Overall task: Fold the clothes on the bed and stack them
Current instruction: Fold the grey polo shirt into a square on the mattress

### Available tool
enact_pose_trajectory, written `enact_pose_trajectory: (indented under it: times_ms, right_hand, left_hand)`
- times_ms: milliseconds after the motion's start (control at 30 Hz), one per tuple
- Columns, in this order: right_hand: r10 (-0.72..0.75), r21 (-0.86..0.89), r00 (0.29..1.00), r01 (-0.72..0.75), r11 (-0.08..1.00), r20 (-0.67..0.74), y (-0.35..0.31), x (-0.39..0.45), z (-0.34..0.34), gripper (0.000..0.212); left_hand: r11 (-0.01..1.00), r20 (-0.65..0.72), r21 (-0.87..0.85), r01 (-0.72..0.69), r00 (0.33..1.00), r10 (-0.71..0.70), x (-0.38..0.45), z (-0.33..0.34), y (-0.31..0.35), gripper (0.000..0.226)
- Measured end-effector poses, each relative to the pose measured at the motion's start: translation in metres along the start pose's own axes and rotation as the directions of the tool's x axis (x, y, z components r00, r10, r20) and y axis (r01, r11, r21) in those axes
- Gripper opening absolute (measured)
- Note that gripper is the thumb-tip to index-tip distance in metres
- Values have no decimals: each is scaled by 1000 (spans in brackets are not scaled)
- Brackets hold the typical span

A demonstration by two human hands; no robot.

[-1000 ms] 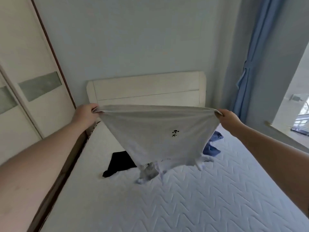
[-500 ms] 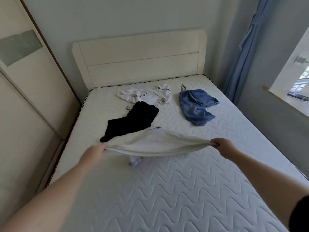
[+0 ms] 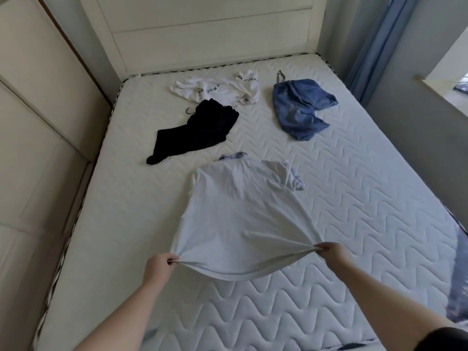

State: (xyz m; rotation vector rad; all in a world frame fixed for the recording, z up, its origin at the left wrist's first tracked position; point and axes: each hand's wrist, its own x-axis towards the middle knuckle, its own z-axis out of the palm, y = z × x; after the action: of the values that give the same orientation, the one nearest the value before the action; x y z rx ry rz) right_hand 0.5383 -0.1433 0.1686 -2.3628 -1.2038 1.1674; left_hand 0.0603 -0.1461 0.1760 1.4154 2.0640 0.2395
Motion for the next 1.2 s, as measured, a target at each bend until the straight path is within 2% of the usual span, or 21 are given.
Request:
enact_pose_trajectory:
  times_ms: [133,233,367,500,600,667,833,1067,1200]
  right_hand:
    - [141,179,990,-144,973,25,22,-13,8,19]
    - [161,219,987,-164,962,29,37,-19,12,21]
    - [155,314,984,-174,933,87,57,-31,13,16]
    - [240,447,969,-242,861,63,81,-31,20,35]
    - [242,414,969,-200,888,-50,100,-32,30,25]
    - [246,422,967,-198,885,-63,110,-36,34,20]
    - [295,394,953,-244,886,-73,139,-35,41,35]
    - [390,294,910,-339,894,-137,195,-33,60,39]
    - [490,320,857,-425,847,-159,227,-28,90,43]
  left_hand:
    - [996,-18,-60,70,997,-71,-25,27,-21,13]
    - [979,12,-102,178,984,-178,-38,43,-35,11]
    - [921,89,-209,329,944,-317,-51,58,-51,19]
    - [906,112,-272,325,946,-306,-66,71,-56,18]
    - [898,83,-304,319,947,-309,-77,82,-61,12]
    - [883,56,-329,334,941,-335,-86,90,-65,10]
    - [879,10,-288,379,920,-393,-109,112,-82,13]
    - [853,17,-258,453,885,-465,-123,158,-130,16]
    - [864,10,-237,444,891,-454,-122,192,-156,13]
